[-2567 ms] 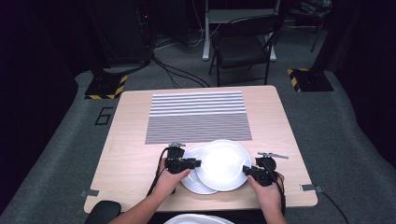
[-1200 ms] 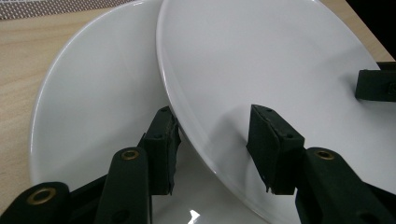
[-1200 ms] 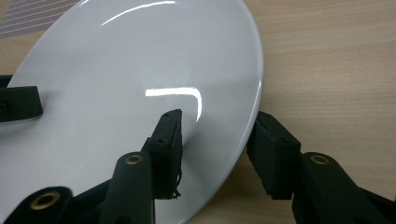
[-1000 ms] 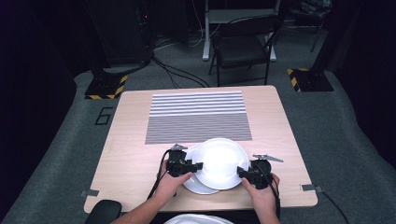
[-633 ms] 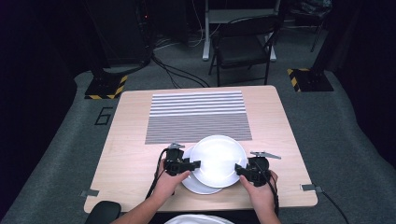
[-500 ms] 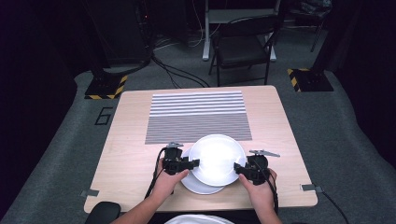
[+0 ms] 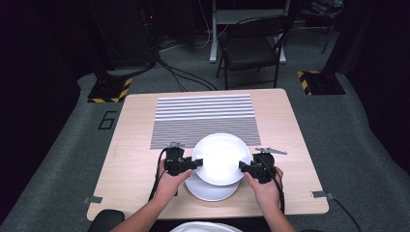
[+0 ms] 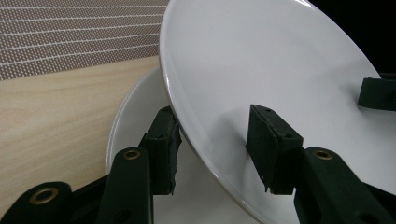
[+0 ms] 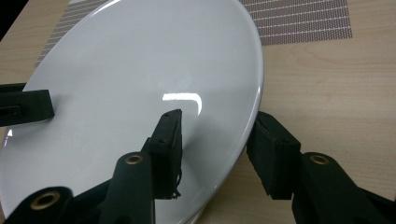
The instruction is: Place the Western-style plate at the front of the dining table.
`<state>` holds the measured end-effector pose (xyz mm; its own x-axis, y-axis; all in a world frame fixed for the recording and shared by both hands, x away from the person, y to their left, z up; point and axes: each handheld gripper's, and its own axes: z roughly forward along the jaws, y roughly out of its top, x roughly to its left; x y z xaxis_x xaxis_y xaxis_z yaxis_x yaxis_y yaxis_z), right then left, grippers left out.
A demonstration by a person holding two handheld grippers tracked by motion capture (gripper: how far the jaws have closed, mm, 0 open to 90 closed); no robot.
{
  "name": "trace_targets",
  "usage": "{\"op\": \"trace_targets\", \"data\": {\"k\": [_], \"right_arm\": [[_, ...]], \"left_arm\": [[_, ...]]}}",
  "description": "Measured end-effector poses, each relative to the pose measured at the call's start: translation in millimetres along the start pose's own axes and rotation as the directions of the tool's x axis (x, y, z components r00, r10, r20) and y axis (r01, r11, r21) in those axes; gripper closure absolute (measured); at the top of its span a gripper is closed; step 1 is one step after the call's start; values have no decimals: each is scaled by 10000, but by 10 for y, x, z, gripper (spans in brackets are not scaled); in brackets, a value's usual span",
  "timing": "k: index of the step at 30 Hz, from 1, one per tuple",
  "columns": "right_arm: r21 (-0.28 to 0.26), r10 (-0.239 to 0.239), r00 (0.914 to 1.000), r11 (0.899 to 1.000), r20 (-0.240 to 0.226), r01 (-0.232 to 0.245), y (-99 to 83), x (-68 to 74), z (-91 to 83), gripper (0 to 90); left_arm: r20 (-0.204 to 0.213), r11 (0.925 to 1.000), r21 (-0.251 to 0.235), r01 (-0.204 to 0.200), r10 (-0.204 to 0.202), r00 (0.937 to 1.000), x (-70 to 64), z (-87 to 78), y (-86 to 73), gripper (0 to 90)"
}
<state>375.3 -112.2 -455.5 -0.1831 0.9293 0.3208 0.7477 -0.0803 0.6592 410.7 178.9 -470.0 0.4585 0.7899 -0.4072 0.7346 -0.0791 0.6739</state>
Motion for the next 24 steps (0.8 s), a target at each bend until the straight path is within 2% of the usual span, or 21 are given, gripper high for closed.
{"op": "trace_targets", "data": {"k": [13,24], "right_arm": [[-59,-107,9998,9999,-195,106,104,53,62,552],[-203,-257,9995,9995,-201,253,223,87,78,553]], "left_arm": [[-197,9993,-365,-52,45,9998,61,-73,133,560],[-175,9988,-482,-56,48,9998,95,-85,241,560]]}}
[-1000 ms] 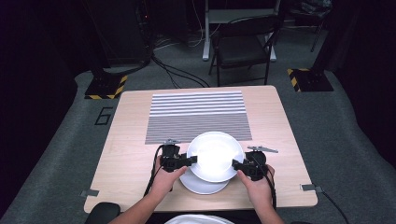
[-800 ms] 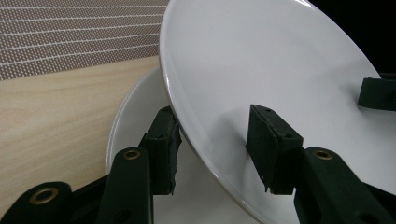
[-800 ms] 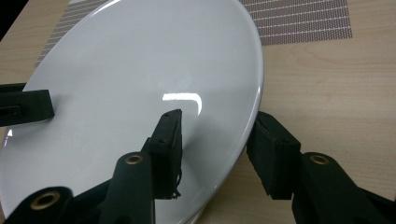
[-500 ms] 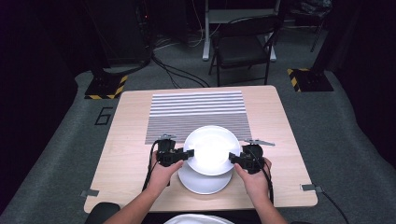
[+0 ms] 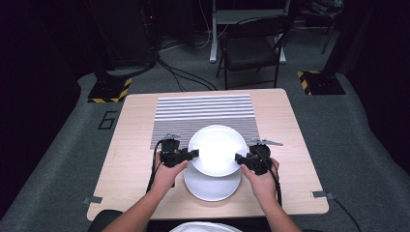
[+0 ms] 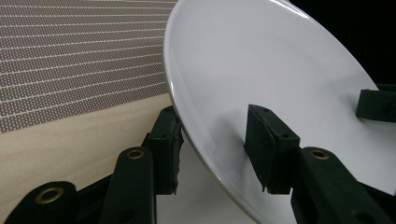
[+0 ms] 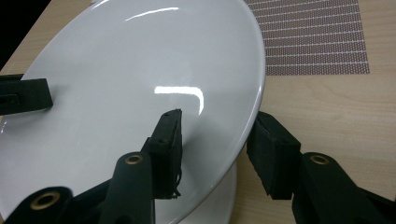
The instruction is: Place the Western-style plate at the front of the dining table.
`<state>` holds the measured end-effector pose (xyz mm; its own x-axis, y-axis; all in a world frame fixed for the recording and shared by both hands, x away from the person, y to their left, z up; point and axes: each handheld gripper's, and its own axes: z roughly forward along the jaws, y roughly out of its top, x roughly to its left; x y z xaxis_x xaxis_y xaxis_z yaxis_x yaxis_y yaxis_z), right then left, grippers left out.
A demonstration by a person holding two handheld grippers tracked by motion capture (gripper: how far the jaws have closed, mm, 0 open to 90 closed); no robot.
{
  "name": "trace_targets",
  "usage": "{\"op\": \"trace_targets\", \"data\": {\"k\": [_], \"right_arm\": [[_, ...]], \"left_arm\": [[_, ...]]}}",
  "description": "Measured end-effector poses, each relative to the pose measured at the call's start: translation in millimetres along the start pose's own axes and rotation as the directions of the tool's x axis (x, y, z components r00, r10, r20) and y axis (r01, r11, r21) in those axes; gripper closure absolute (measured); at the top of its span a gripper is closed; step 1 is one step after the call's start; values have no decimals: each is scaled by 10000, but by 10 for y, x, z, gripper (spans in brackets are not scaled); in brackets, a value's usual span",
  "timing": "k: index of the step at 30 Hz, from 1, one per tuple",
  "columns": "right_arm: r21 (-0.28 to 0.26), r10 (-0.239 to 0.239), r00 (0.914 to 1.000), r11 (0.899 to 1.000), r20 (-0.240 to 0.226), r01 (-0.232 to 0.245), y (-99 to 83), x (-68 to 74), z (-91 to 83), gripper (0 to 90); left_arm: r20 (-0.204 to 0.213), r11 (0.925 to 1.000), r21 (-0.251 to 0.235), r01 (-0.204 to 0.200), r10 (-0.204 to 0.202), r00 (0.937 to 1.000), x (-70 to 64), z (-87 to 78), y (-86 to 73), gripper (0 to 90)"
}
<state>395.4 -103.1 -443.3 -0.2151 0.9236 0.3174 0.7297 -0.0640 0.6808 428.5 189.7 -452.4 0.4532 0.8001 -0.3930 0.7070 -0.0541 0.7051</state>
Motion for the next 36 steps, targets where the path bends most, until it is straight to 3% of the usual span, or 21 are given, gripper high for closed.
{"op": "trace_targets", "data": {"k": [13,27,36], "right_arm": [[-152,-46,10000,9999,-5,46,156,8,12,553],[-137,-60,10000,9999,-55,60,269,-6,75,553],[-182,-167,9999,9997,-6,167,373,18,93,554]], "left_arm": [[-127,9997,-142,-188,186,9997,-1,3,186,567],[-53,9997,-236,8,-9,10000,62,49,299,580],[-127,9995,-297,-70,66,9999,85,35,392,586]]}}
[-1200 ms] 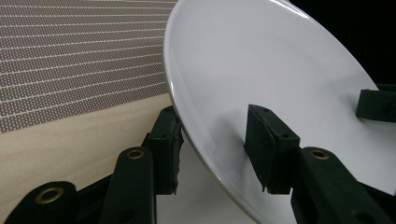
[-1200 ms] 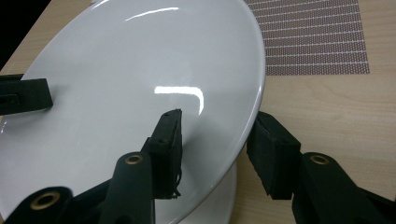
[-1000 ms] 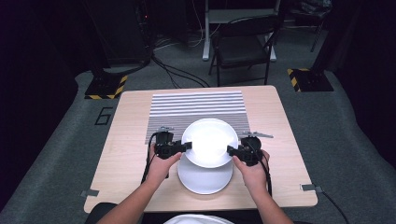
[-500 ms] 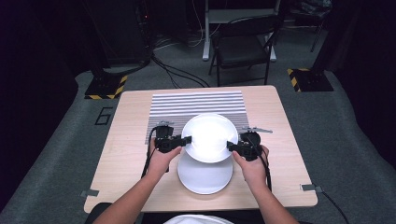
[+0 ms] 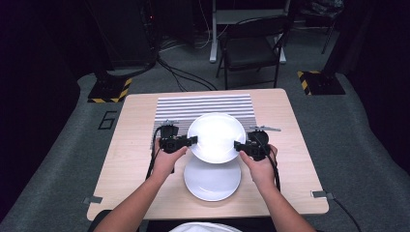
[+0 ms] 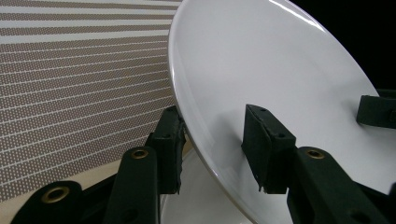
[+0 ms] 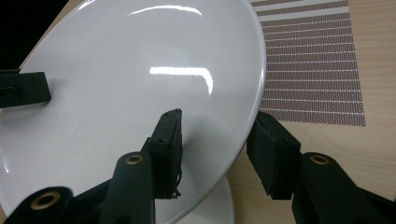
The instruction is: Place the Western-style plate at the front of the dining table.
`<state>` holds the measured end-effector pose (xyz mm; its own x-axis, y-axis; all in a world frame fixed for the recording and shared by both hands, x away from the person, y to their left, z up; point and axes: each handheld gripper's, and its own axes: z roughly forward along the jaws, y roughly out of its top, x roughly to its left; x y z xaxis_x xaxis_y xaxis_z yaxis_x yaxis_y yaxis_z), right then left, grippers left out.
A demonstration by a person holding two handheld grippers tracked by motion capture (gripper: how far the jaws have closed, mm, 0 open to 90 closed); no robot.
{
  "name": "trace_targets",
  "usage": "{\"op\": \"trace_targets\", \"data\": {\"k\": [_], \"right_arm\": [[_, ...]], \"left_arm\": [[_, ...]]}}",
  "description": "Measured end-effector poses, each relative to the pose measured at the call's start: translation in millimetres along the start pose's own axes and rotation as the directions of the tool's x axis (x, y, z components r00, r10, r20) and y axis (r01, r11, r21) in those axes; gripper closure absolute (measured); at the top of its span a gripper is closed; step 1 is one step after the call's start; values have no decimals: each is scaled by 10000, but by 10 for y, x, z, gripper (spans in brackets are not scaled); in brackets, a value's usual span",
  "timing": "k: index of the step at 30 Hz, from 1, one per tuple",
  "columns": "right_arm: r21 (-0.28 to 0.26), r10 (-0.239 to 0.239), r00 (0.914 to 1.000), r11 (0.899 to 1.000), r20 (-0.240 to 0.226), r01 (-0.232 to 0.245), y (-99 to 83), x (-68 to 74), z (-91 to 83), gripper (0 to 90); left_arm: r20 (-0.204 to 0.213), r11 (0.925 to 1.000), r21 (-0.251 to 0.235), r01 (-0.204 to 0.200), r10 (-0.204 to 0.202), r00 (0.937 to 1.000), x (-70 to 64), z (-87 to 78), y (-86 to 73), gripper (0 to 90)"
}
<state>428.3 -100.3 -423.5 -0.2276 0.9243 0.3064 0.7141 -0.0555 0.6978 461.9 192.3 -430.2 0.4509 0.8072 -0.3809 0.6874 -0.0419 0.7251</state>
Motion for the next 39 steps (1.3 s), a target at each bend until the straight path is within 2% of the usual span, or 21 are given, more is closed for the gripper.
{"op": "trace_targets", "data": {"k": [13,15,23,39], "right_arm": [[0,-242,9997,9997,31,242,103,20,64,557],[22,-248,9997,9997,-8,248,119,22,79,557],[26,-305,9995,9995,-32,305,185,57,121,560],[-24,-330,9993,9995,-160,330,300,116,186,564]], "left_arm": [[90,9995,45,328,-329,9994,87,32,63,586],[63,9997,65,249,-249,9997,100,27,79,587],[56,9991,0,430,-429,9991,162,26,122,590],[-77,9990,-45,436,-436,9990,234,-9,237,592]]}}
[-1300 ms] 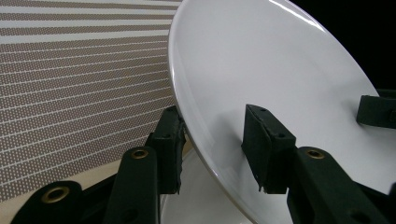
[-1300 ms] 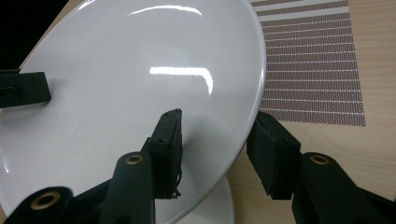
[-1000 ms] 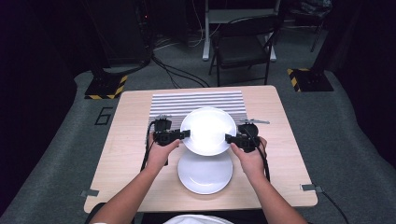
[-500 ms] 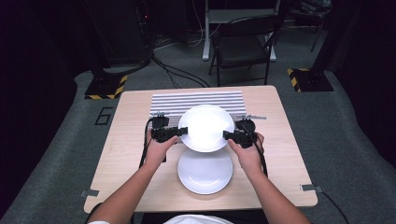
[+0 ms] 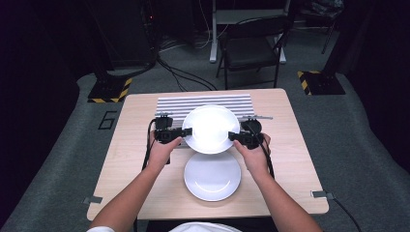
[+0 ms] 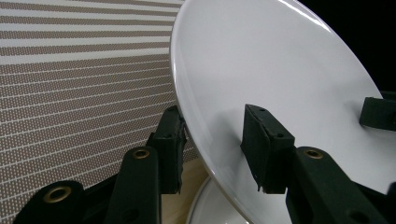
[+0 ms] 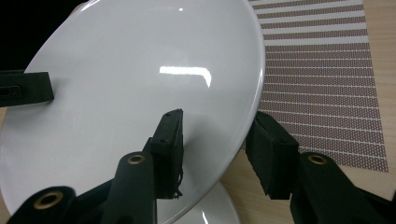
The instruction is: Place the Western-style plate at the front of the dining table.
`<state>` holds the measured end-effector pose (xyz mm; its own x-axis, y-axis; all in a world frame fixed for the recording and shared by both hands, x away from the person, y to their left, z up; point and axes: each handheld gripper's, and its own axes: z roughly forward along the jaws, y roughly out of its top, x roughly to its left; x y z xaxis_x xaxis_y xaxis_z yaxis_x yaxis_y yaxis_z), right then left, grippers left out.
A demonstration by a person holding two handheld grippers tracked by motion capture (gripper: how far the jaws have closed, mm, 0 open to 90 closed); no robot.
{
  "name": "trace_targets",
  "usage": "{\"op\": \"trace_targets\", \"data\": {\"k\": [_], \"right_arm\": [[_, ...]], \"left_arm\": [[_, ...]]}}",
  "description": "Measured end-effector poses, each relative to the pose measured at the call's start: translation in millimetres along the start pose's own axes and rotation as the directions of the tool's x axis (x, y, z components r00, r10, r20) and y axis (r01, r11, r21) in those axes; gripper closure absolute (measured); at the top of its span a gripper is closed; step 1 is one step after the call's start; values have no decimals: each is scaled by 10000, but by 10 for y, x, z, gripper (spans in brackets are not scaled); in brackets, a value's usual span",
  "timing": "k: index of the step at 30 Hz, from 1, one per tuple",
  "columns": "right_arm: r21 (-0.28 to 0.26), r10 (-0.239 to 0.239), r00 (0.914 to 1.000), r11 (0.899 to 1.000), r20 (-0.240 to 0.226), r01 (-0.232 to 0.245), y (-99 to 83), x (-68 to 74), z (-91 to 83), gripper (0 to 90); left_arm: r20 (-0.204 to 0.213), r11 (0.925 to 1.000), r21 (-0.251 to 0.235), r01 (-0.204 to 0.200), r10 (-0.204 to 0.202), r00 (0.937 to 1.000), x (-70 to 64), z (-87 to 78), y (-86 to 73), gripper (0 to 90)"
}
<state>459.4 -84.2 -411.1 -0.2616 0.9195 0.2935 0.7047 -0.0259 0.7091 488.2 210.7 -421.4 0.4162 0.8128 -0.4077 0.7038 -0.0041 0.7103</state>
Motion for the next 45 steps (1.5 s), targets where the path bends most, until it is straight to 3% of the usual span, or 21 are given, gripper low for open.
{"op": "trace_targets", "data": {"k": [7,23,36,45], "right_arm": [[-24,-77,10000,10000,33,77,48,16,21,570],[67,-173,9998,9998,-20,173,119,35,123,574],[228,-270,9993,9994,261,264,157,98,225,575],[374,-164,9987,9992,492,146,171,96,336,575]], "left_arm": [[79,9996,31,263,-264,9996,45,12,12,592],[-55,9993,34,369,-369,9993,134,33,40,593],[-711,9996,202,214,-199,9973,150,69,124,592],[-973,9988,292,401,-370,9946,187,164,129,591]]}}
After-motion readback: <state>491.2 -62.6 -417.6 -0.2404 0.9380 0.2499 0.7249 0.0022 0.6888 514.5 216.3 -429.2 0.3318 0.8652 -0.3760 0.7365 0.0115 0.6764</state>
